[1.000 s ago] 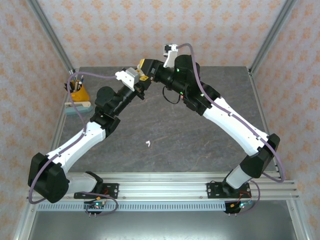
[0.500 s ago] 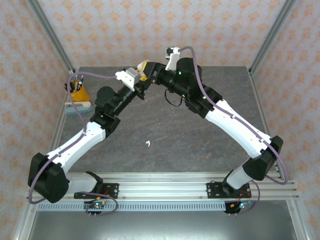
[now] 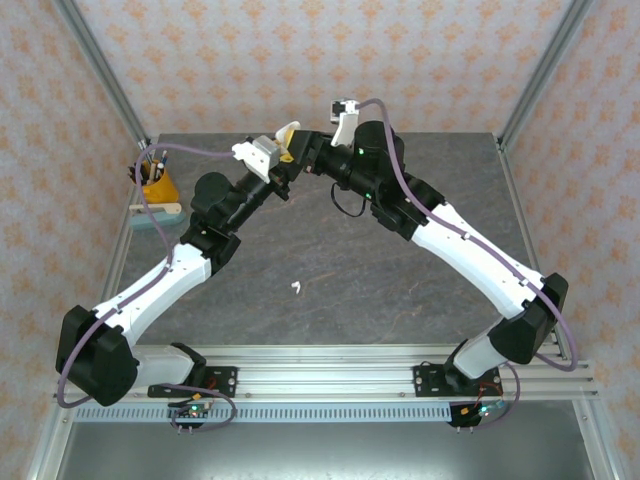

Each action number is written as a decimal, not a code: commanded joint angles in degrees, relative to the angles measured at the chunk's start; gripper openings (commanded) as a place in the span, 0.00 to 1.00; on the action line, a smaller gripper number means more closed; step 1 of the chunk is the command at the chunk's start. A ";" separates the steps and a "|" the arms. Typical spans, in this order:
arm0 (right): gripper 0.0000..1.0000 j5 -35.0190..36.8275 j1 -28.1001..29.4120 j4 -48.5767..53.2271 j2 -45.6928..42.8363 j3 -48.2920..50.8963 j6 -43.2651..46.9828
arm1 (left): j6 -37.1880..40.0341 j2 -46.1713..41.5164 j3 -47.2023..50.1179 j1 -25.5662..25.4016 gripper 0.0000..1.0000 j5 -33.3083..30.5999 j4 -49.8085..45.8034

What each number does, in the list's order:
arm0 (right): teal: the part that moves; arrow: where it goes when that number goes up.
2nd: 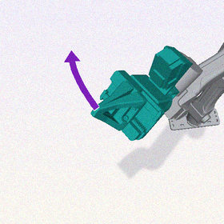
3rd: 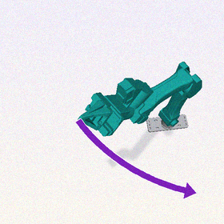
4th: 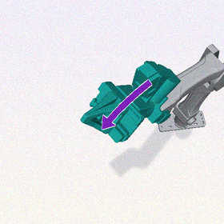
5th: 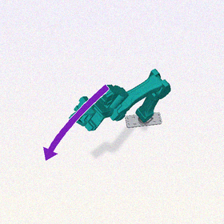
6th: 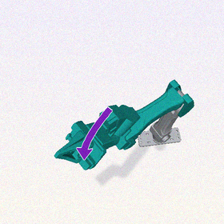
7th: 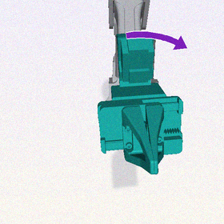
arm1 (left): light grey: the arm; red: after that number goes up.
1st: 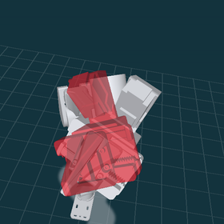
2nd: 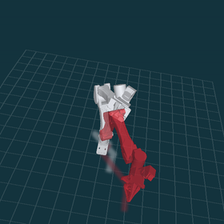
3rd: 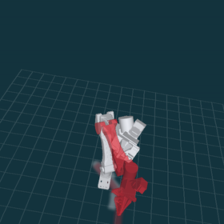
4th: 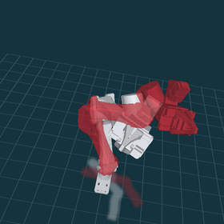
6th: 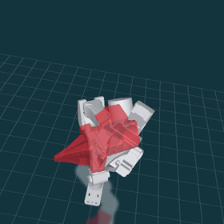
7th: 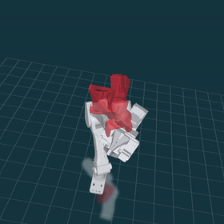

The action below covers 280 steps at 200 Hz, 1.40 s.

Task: Insert the wireless bluetooth earbuds into the charging case

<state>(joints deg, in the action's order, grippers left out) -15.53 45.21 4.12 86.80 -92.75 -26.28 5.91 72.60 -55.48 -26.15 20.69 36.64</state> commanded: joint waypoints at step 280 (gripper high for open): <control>0.38 3.49 0.67 17.42 6.63 -9.99 0.62 | -2.91 -3.07 0.99 -0.39 0.00 -0.47 6.80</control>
<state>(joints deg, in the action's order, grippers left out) -10.55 46.17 16.36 90.74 -100.64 -24.91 4.12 72.49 -54.15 -26.11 18.79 35.44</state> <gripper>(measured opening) 0.360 0.224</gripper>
